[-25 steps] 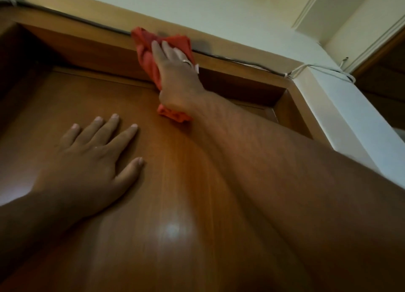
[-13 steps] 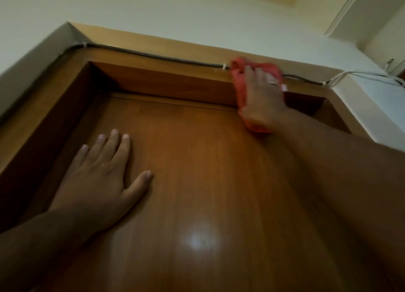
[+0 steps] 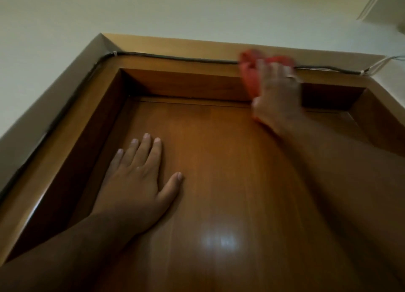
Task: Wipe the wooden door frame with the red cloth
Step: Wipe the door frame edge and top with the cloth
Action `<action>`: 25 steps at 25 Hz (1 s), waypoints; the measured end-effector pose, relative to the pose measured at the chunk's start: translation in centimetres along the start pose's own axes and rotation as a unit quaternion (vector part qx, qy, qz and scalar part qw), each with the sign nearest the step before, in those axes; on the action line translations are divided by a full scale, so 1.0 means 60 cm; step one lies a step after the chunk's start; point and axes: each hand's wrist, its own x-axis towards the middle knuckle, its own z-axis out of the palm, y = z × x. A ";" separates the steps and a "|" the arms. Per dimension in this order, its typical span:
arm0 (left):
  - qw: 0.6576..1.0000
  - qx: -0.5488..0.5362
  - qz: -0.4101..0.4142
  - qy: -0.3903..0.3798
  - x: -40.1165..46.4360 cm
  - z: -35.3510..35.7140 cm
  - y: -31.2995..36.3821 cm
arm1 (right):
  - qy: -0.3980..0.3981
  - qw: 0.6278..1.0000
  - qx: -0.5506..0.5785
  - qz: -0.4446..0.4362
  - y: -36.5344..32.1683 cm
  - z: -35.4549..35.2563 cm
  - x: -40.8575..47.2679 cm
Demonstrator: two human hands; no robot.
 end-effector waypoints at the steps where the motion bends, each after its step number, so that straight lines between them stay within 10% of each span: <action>1: 1.000 -0.004 0.000 0.004 -0.002 0.001 0.000 | -0.011 0.998 -0.025 0.053 0.031 -0.004 -0.008; 4: 1.000 -0.015 0.006 0.014 -0.002 0.002 -0.001 | -0.035 0.996 -0.047 0.061 0.004 -0.008 -0.004; 13: 1.000 -0.016 0.006 0.005 0.000 0.002 -0.004 | -0.184 0.943 0.025 -0.277 -0.320 0.001 0.041; 19: 1.000 -0.006 0.010 0.000 0.000 -0.001 0.000 | -0.122 0.977 -0.018 -0.175 -0.064 -0.022 0.025; 25: 0.999 0.024 -0.009 -0.019 0.004 0.002 0.002 | -0.252 0.951 -0.175 0.037 0.318 -0.099 -0.012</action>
